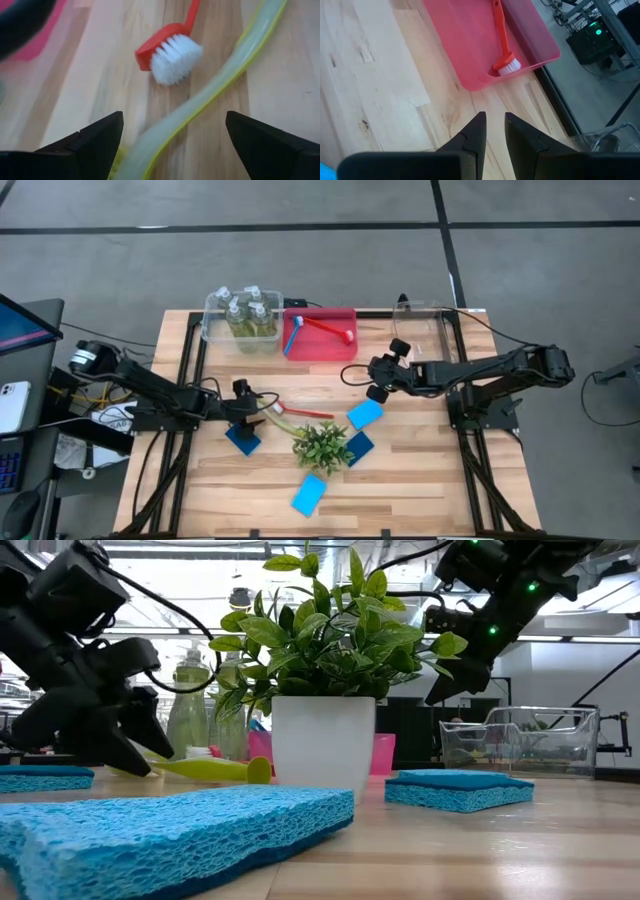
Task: Pick & Place Kitchen Sink Supplies
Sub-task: Put the yellow dish brush into the red bin
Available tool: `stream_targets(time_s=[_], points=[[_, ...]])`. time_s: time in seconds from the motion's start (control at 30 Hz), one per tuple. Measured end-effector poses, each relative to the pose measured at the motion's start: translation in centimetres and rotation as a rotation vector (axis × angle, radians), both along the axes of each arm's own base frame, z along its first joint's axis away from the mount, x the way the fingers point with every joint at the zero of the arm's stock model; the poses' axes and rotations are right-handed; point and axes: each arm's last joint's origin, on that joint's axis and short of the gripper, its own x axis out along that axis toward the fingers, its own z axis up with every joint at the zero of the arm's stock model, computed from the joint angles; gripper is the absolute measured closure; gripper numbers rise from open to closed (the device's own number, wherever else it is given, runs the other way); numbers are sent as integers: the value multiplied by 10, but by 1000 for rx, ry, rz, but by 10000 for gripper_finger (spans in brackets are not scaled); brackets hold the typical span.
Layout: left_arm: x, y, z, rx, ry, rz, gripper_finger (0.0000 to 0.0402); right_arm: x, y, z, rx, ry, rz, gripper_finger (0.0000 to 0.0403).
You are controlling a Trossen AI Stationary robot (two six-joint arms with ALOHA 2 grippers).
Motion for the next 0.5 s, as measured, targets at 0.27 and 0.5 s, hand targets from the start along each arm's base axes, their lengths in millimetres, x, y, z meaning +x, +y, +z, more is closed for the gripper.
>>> stream_targets(time_s=[0.27, 0.5], points=[[8, 3, -8, -26, 3, 14, 83, 0, 0, 0, 0, 0, 0, 339], [8, 3, -6, -22, -15, 17, 134, 0, 0, 0, 0, 0, 0, 339]])
